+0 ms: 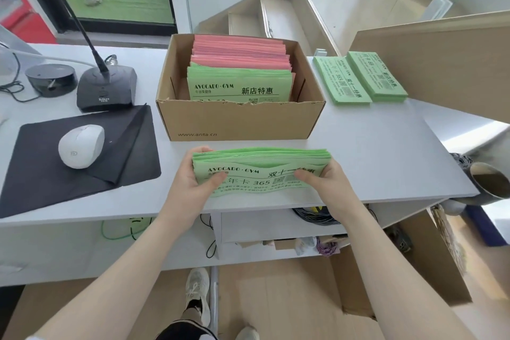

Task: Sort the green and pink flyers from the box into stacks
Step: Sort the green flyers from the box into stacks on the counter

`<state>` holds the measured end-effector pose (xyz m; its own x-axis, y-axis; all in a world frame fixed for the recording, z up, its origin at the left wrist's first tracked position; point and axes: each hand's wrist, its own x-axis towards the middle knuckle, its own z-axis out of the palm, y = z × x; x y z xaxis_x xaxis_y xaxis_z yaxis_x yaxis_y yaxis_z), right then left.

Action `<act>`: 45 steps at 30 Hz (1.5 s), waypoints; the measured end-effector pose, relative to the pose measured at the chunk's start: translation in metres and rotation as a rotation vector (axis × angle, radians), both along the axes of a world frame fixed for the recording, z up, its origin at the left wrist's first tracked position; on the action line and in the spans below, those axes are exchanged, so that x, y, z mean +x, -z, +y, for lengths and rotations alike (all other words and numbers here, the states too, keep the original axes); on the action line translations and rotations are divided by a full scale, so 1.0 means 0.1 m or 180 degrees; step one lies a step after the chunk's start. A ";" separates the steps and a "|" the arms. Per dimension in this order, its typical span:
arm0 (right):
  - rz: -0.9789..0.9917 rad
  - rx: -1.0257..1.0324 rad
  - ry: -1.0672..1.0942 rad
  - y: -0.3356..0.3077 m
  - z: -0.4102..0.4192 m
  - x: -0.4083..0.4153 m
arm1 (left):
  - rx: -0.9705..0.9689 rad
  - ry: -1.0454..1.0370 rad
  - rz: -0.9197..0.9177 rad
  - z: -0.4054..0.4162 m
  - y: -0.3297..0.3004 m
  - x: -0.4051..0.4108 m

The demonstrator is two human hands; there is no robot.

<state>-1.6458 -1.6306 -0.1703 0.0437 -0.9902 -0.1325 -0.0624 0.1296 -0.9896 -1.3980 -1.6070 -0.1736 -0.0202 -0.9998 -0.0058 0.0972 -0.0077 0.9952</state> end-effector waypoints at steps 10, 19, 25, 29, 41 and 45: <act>0.0314 -0.0289 0.0105 0.00 -0.02 -0.02 | 0.0052 -0.0239 0.0272 -0.14 0.04 0.01; 0.0403 -0.0577 0.0026 -0.12 -0.04 -0.17 | 0.0019 -0.0087 -0.0246 -0.09 0.13 0.08; 0.2466 -0.1240 -0.0300 -0.17 -0.20 -0.16 | -0.0023 -0.0146 -0.0523 -0.19 0.12 0.08; 0.2589 -0.1194 -0.0147 -0.15 -0.30 -0.24 | -0.0409 -0.0008 -0.0875 -0.40 -0.04 0.04; 0.0592 -0.0341 0.0748 -0.49 -0.36 -0.73 | -0.1352 0.0621 -0.1065 -1.20 -0.89 -0.67; 0.0106 -0.0301 0.0985 -0.48 -0.49 -1.09 | -0.0995 0.0635 -0.0381 -1.43 -1.07 -1.22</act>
<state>-1.7550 -1.6793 -0.1224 -0.2642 -0.9638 -0.0357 -0.0669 0.0552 -0.9962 -1.5203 -1.7496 -0.0670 -0.2320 -0.9302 0.2844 0.0075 0.2907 0.9568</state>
